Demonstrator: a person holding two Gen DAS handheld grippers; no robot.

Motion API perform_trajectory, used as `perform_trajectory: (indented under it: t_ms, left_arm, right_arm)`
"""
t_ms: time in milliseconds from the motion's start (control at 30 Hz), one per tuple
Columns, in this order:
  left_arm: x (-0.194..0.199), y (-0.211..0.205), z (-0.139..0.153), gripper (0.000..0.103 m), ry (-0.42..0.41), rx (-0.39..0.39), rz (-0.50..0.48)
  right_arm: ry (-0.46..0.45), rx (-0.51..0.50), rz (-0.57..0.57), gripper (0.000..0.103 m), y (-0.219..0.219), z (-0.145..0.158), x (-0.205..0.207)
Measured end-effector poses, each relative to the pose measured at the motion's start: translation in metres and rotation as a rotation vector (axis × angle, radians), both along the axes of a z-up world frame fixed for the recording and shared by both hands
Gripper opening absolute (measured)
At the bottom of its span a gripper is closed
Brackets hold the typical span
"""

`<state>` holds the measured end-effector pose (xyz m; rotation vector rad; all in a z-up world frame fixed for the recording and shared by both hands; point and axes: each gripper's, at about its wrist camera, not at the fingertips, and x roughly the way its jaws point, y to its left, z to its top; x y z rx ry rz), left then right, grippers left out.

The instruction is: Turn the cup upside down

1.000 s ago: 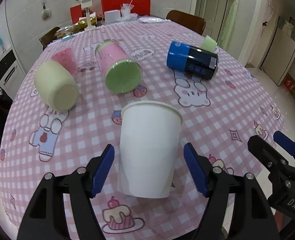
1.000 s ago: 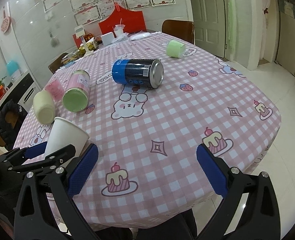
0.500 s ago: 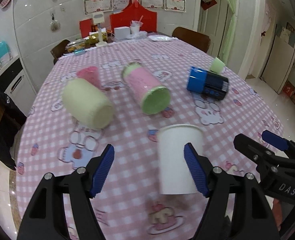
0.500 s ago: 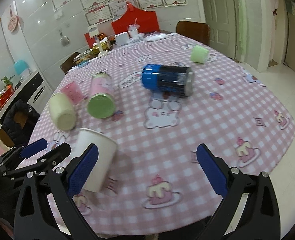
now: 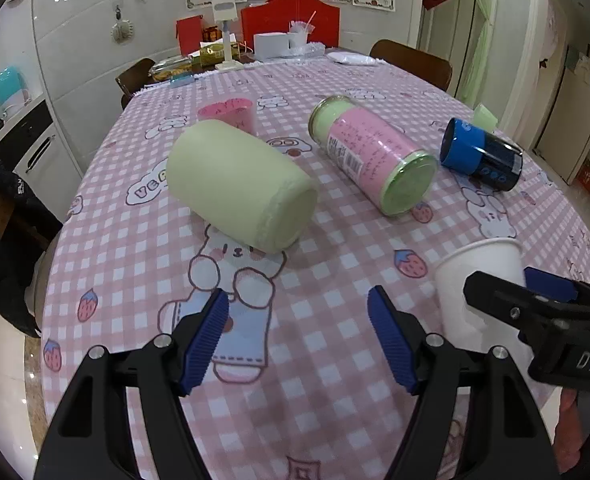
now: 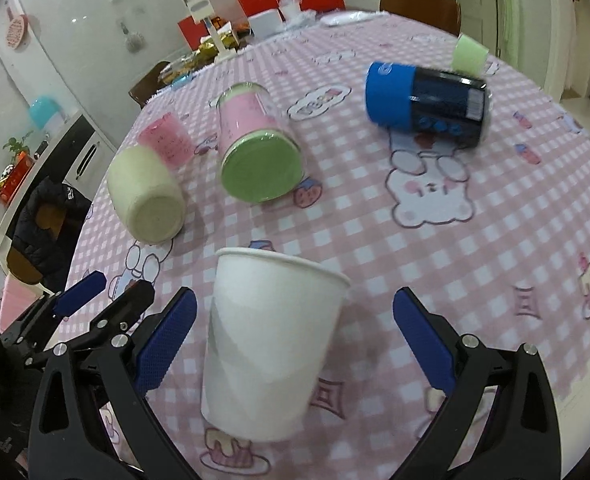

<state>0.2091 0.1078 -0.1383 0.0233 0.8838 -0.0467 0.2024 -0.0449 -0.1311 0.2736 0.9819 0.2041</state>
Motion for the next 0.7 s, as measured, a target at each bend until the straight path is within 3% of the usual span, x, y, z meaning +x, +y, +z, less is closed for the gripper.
perform_trajectory:
  t_ms: [67,133,167,300,500,700]
  left_arm:
    - [0.004,0.001,-0.003,0.071,0.004,-0.005,-0.010]
    - [0.007,0.002,-0.007,0.071,0.004,-0.011,-0.023]
    - [0.008,0.003,-0.008,0.071,0.005,-0.014,-0.027]
    - [0.012,0.002,-0.010,0.071,0.004,-0.033,-0.034]
    - [0.009,0.001,-0.003,0.071,-0.030,-0.046,-0.023]
    - [0.009,0.005,0.001,0.071,-0.050,-0.053,0.010]
  right_arm:
    - [0.036,0.033,-0.016,0.091,-0.001,-0.006,0.006]
    - [0.069,0.059,-0.023,0.081,-0.003,-0.011,0.013]
    - [0.080,0.081,-0.008,0.070,-0.003,-0.014,0.015]
    - [0.062,0.058,0.015,0.069,-0.001,-0.007,0.012]
    - [-0.136,-0.079,-0.023,0.070,0.001,0.015,0.005]
    - [-0.281,-0.183,0.012,0.070,0.010,0.017,0.000]
